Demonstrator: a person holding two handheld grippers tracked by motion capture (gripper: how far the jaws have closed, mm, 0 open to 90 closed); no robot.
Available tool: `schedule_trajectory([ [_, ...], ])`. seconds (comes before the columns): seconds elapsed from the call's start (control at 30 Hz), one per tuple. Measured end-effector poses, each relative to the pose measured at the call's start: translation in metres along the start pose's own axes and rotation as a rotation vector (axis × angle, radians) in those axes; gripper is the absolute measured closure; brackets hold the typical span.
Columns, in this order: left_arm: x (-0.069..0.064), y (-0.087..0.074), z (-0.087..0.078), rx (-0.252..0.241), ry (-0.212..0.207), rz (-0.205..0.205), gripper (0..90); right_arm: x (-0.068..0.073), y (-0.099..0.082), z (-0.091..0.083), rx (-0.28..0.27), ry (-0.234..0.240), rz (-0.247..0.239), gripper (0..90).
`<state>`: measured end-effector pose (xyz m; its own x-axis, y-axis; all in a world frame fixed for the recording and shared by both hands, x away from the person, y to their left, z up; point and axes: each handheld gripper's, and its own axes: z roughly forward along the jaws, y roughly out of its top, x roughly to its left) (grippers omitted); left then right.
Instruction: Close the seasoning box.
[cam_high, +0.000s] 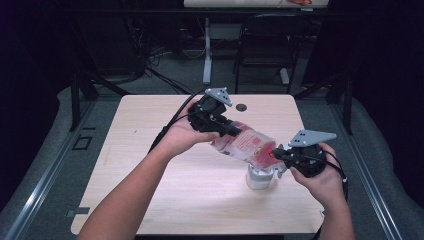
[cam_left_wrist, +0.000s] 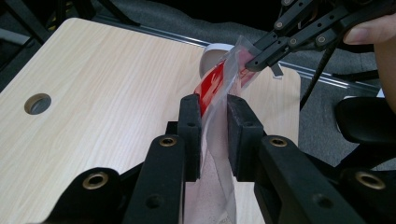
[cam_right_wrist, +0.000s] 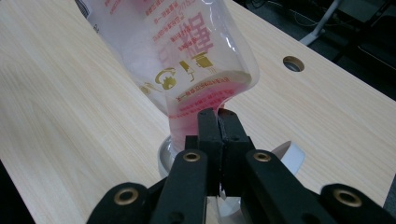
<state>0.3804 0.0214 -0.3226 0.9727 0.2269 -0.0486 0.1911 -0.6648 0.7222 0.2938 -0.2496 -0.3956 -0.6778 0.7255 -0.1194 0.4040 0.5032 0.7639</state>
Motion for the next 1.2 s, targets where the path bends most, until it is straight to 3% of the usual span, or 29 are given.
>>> schedule_trajectory([
  [1.2, -0.0005, -0.0008, 0.0015, -0.003, -0.002, -0.001, 77.4, -0.0029, -0.0010, -0.0068, -0.034, -0.033, 0.008, 89.5],
])
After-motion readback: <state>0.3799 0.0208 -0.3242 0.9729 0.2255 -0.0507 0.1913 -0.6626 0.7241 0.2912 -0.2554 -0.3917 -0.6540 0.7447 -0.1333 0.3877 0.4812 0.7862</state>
